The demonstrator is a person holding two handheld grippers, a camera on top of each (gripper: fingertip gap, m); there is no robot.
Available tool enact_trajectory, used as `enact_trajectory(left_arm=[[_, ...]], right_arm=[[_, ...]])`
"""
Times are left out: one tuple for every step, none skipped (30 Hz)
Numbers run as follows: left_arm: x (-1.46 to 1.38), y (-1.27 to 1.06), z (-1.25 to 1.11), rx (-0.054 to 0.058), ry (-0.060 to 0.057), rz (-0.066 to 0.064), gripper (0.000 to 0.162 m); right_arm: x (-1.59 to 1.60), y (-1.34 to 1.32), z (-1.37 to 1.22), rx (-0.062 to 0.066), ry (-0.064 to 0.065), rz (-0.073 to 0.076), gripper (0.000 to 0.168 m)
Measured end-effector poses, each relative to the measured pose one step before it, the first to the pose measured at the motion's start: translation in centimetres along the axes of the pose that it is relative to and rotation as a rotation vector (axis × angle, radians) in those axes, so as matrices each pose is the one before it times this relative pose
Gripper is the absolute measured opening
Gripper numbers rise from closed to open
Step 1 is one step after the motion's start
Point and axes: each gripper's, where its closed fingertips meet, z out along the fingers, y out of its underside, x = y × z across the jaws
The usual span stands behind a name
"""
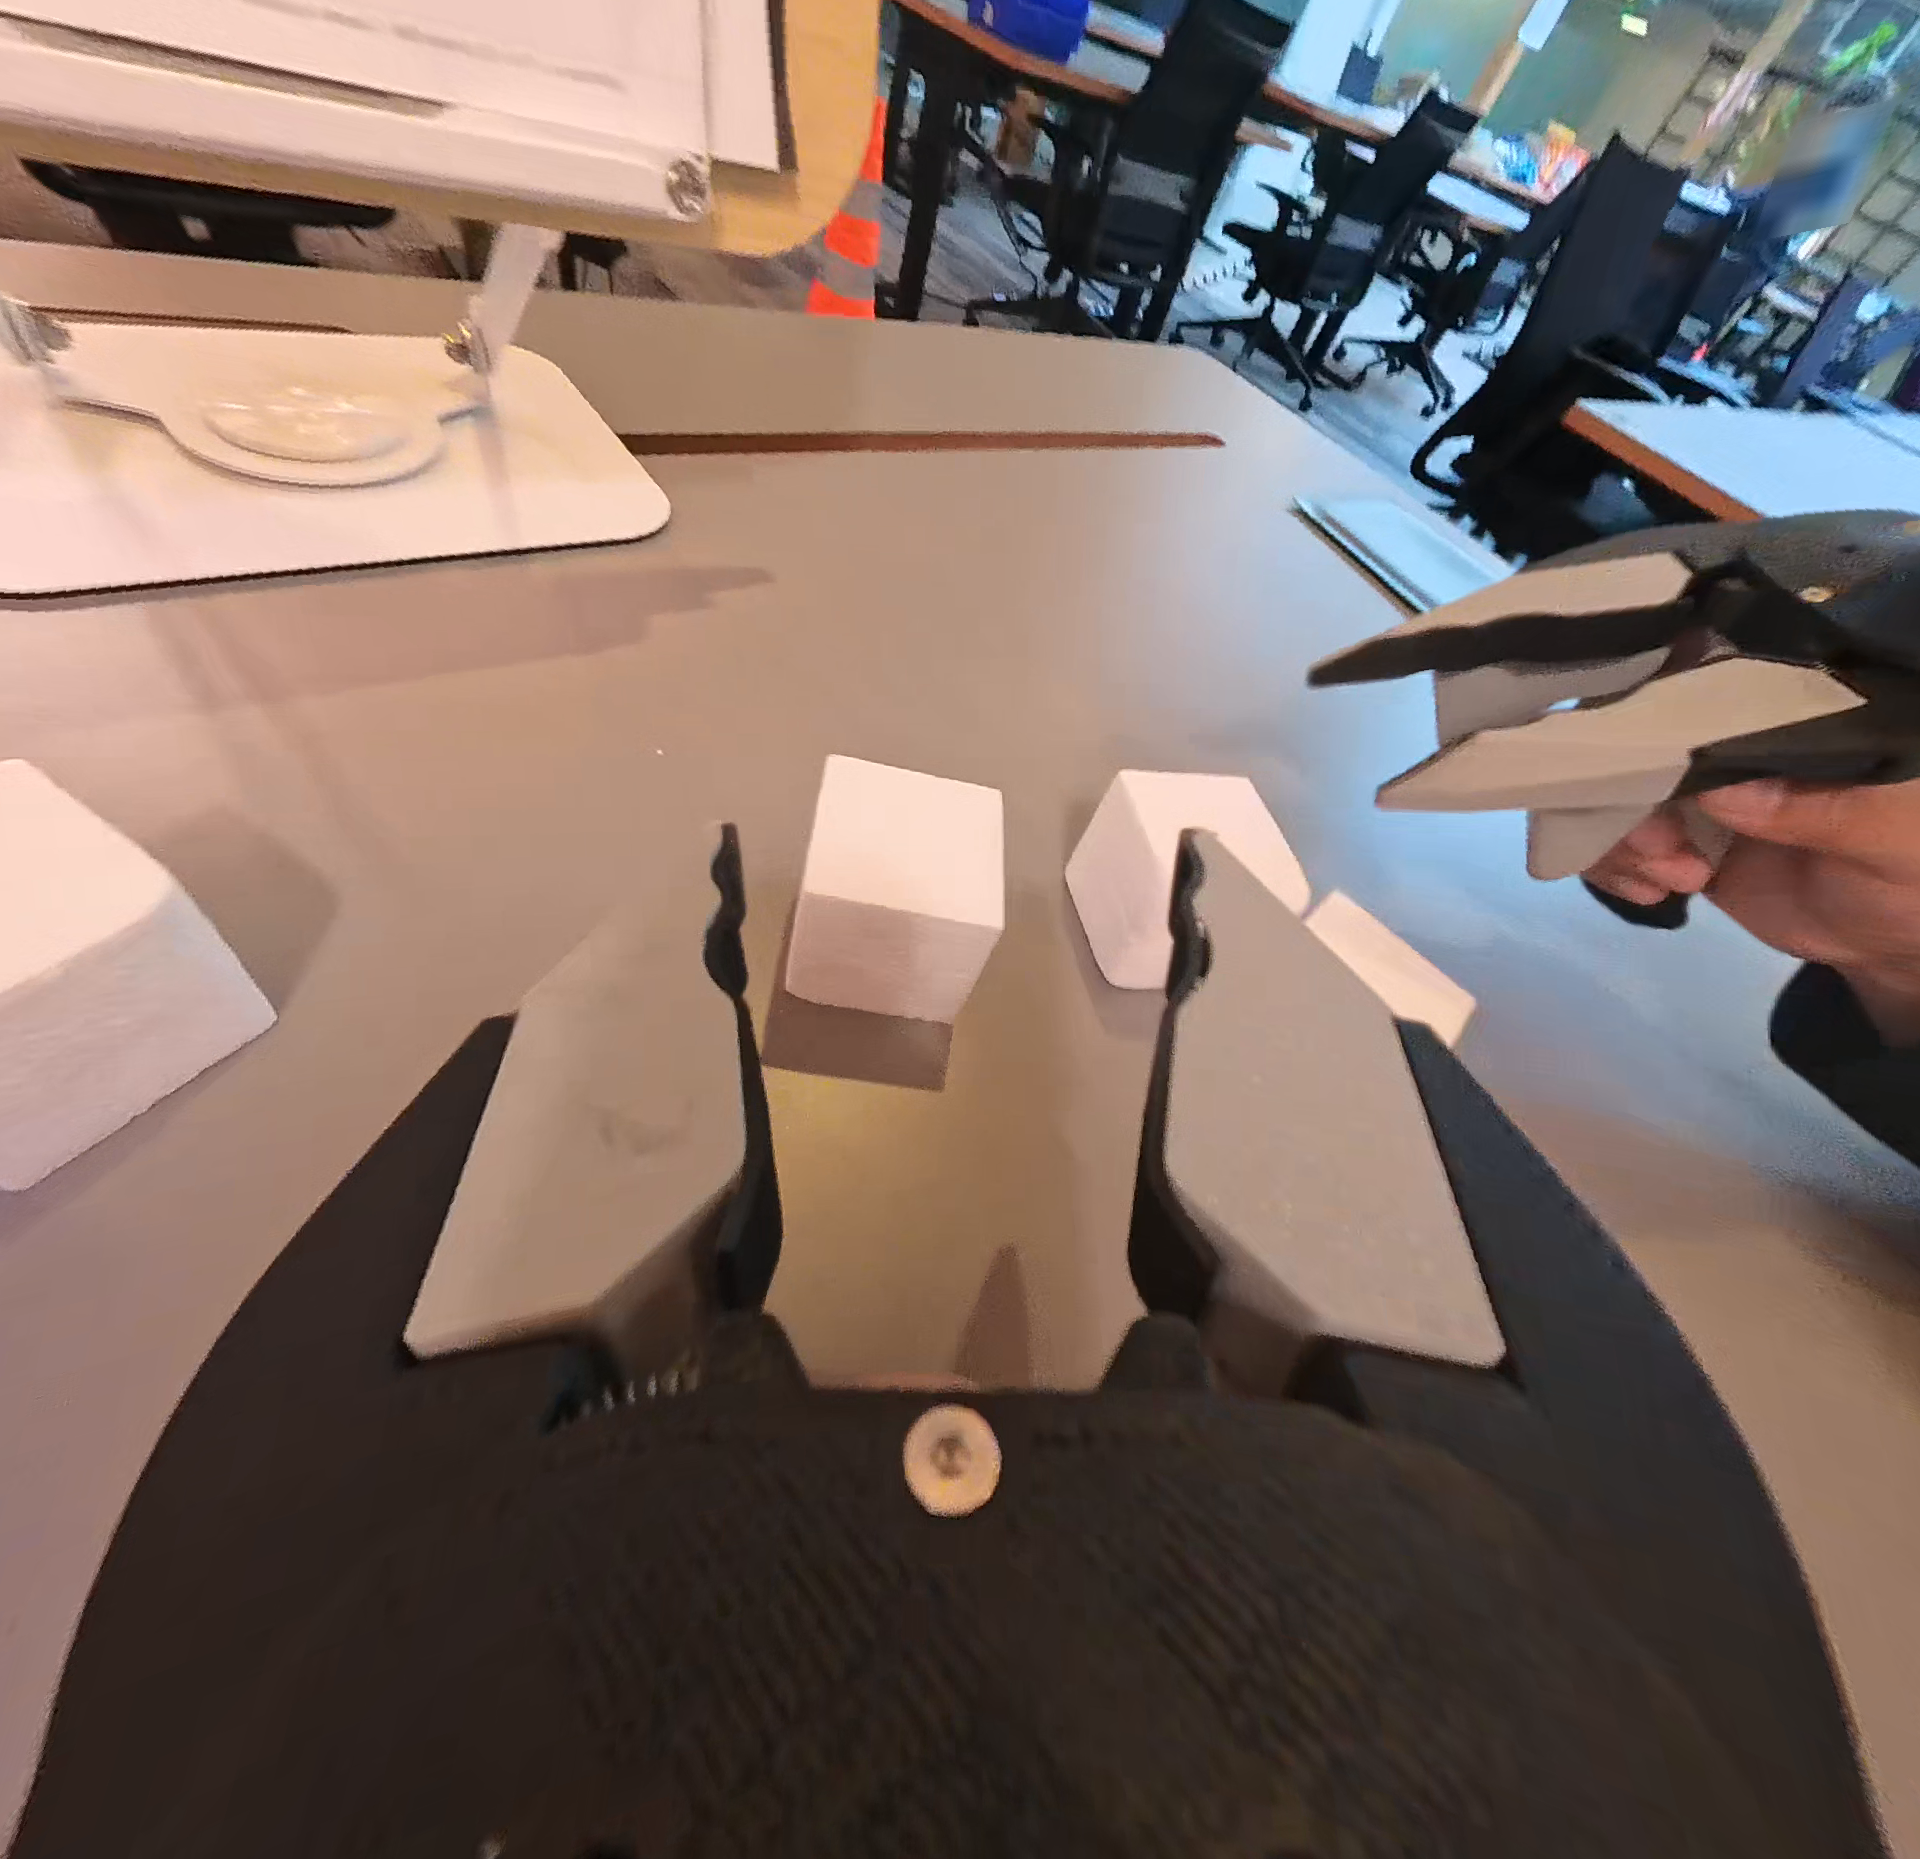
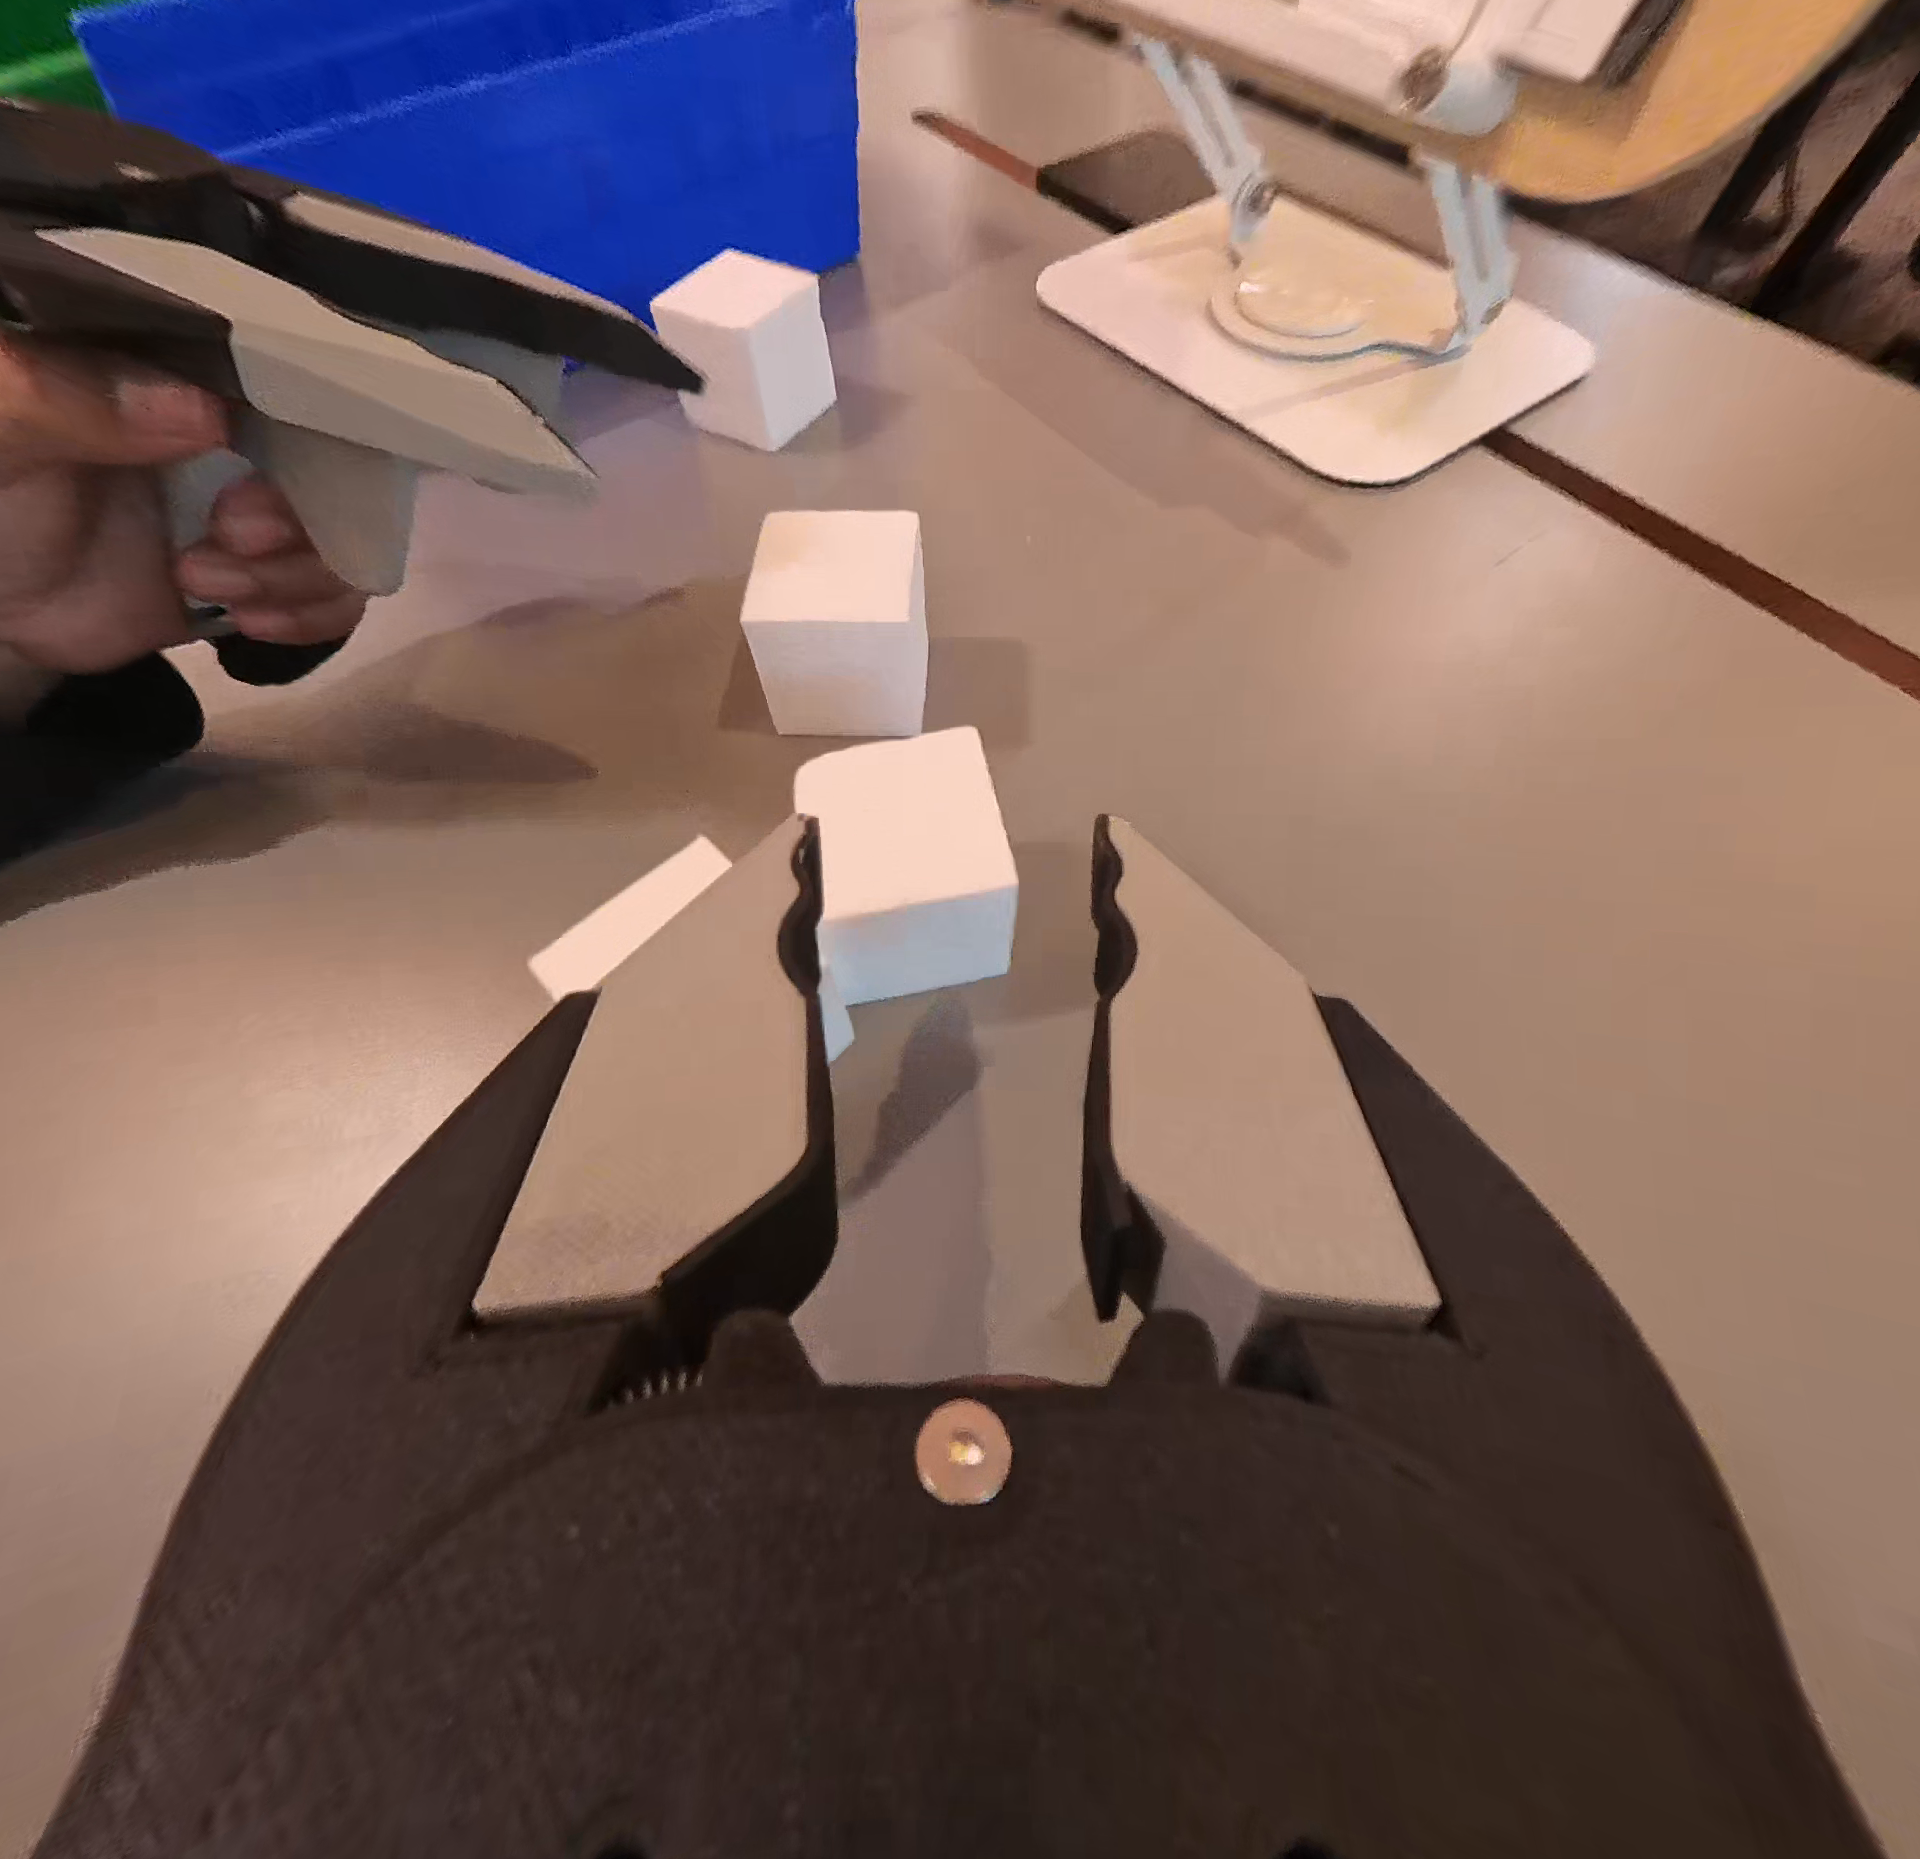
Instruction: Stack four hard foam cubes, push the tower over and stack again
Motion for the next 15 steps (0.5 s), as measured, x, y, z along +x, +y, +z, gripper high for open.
enact_trajectory(left_arm=[[-0.172, -0.246, -0.137, 0.0156, -0.0026, -0.0110, 0.080], [-0.114, -0.103, -0.053, 0.0071, 0.0001, -0.0099, 0.079], [-0.129, 0.071, 0.024, -0.0029, -0.0009, -0.0079, 0.079], [-0.130, 0.205, 0.078, -0.0105, -0.0031, -0.0037, 0.079], [-0.205, 0.320, 0.124, -0.0171, -0.0095, -0.0007, 0.080], [-0.223, 0.304, 0.135, -0.0163, -0.0122, 0.0013, 0.080], [-0.125, 0.186, 0.097, -0.0096, -0.0078, 0.0026, 0.080], [-0.019, 0.075, 0.057, -0.0030, -0.0019, 0.0019, 0.080], [0.031, 0.001, 0.035, 0.0002, 0.0011, -0.0002, 0.079], [0.047, 0.028, 0.019, -0.0013, 0.0029, -0.0016, 0.079], [0.052, 0.032, 0.034, -0.0025, 0.0039, -0.0021, 0.079], [0.017, 0.016, 0.017, -0.0014, 0.0015, -0.0016, 0.079], [0.004, 0.002, 0.005, -0.0004, 0.0001, -0.0009, 0.079], [-0.009, -0.010, -0.020, 0.0003, -0.0002, -0.0006, 0.079], [-0.009, -0.034, -0.016, 0.0013, -0.0005, -0.0006, 0.079]], right_arm=[[-0.417, -0.113, 0.679, -0.0410, -0.0239, 0.0027, 0.051], [-0.255, 0.092, 0.740, -0.0502, -0.0149, -0.0015, 0.050], [-0.004, 0.262, 0.773, -0.0570, 0.0007, -0.0115, 0.050], [-0.027, 0.270, 0.728, -0.0525, 0.0009, -0.0204, 0.050], [-0.059, 0.308, 0.671, -0.0502, -0.0007, -0.0209, 0.050], [0.043, 0.252, 0.552, -0.0434, 0.0047, -0.0166, 0.052], [-0.053, -0.011, 0.372, -0.0207, -0.0025, -0.0092, 0.056], [-0.208, -0.203, 0.171, -0.0046, -0.0175, 0.0066, 0.054], [-0.129, 0.015, 0.127, -0.0142, -0.0165, 0.0061, 0.053], [-0.135, 0.065, 0.096, -0.0136, -0.0168, 0.0059, 0.056], [-0.150, 0.090, 0.050, -0.0125, -0.0157, 0.0019, 0.058], [0.050, -0.004, -0.048, -0.0032, 0.0023, 0.0005, 0.060], [0.037, -0.191, -0.165, 0.0128, 0.0061, -0.0032, 0.060], [-0.183, -0.314, -0.204, 0.0218, -0.0064, -0.0008, 0.058], [-0.338, -0.247, -0.151, 0.0175, -0.0170, 0.0024, 0.056]])
